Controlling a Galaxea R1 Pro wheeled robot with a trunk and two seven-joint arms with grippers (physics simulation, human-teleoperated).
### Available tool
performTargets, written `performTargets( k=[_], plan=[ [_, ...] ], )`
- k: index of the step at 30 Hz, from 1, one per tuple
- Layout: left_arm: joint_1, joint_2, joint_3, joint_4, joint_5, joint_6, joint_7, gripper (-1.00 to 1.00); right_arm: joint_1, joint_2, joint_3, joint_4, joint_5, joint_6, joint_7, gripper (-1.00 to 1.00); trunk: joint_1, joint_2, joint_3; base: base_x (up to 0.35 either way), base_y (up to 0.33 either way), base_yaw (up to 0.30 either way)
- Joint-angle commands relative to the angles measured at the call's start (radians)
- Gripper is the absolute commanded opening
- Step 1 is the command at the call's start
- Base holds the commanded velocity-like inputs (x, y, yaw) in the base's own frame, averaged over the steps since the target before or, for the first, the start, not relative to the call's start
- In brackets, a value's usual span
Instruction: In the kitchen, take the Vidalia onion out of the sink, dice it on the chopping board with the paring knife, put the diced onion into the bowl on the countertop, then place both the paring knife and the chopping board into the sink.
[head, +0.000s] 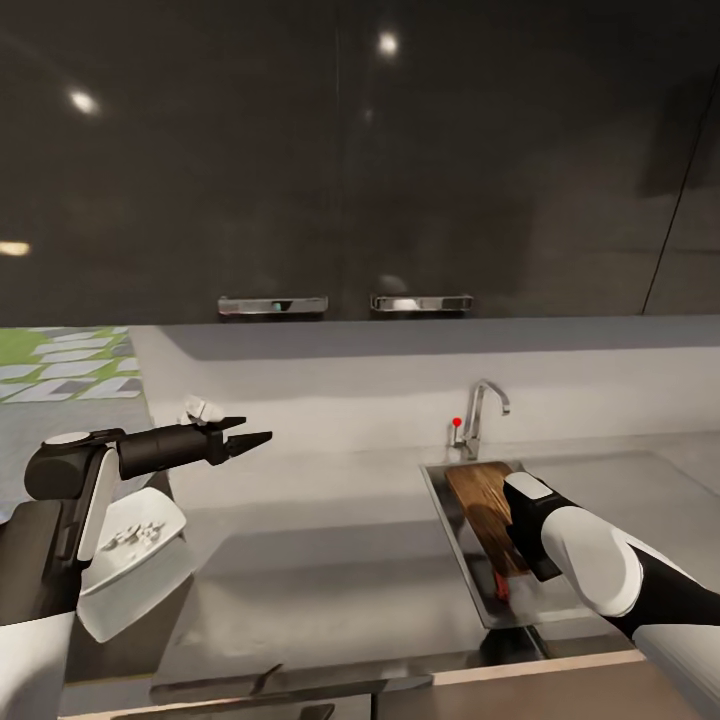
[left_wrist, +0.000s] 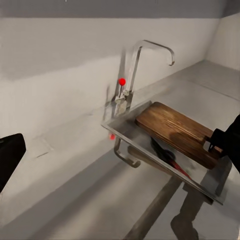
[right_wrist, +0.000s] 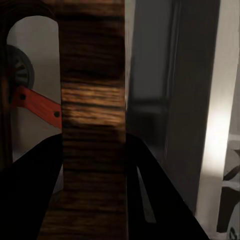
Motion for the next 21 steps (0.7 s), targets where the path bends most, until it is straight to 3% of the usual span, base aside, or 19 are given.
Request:
performTargets(
  k=[1,21],
  plan=[
    [0.000,0.000,0.001,0.000,0.001,0.008,-0.003,1.00,0.000,0.000,0.008,-0.001,-0.007,0.007,-0.005,-1.00,0.001,-0.001,0.000,0.074,0.000,0.000],
    [0.000,-0.009,-0.001,0.000,0.001,0.008,-0.003,1.00,0.000,0.000,0.009,0.001,-0.005,0.005,0.015,-1.00,0.001,-0.001,0.000,0.009,0.000,0.000]
  ],
)
